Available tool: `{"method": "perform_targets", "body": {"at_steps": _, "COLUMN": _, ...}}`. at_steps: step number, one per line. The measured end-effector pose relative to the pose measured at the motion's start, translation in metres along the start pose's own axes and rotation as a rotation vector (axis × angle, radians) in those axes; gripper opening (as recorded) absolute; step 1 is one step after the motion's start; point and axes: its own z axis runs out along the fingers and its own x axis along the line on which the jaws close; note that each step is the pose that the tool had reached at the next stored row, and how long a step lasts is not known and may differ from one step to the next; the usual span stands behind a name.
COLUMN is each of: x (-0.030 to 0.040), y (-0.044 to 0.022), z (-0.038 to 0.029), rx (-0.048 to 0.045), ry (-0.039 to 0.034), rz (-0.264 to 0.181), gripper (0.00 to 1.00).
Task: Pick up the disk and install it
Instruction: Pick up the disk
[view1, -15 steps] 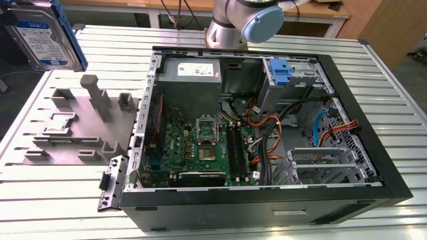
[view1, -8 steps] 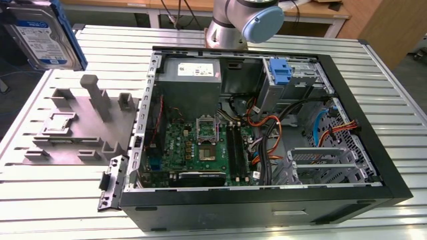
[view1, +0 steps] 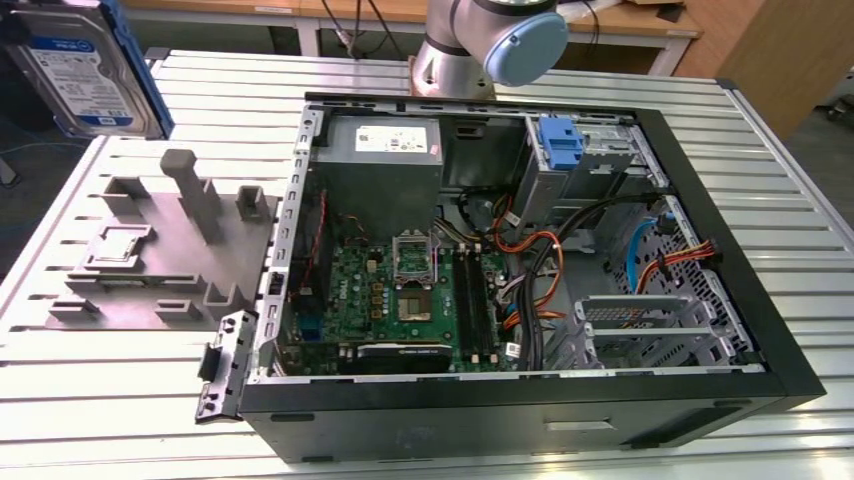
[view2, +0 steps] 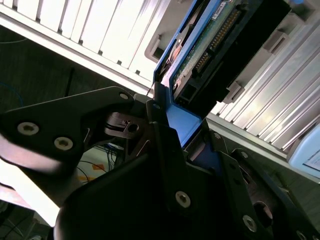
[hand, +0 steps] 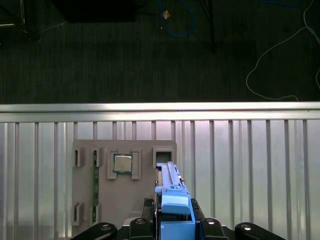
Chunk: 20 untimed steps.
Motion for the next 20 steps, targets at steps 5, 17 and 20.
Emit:
{"method": "perform_targets", "body": {"at_steps": 5, "x": -0.0001, "y": 0.0001, "z": -0.0023, "rx": -0.0001, "ry": 0.0, "rz": 0.0, "gripper": 0.36}}
{"method": "perform_targets", "body": {"at_steps": 17, "x": -0.0003, "y": 0.0002, "z": -0.0103, "rx": 0.0, "ry": 0.0, "rz": 0.0, "gripper": 0.36}}
{"method": "perform_targets", "body": {"at_steps": 20, "x": -0.0004, "y": 0.0002, "z": -0.0128, "rx": 0.0, "ry": 0.0, "rz": 0.0, "gripper": 0.36}}
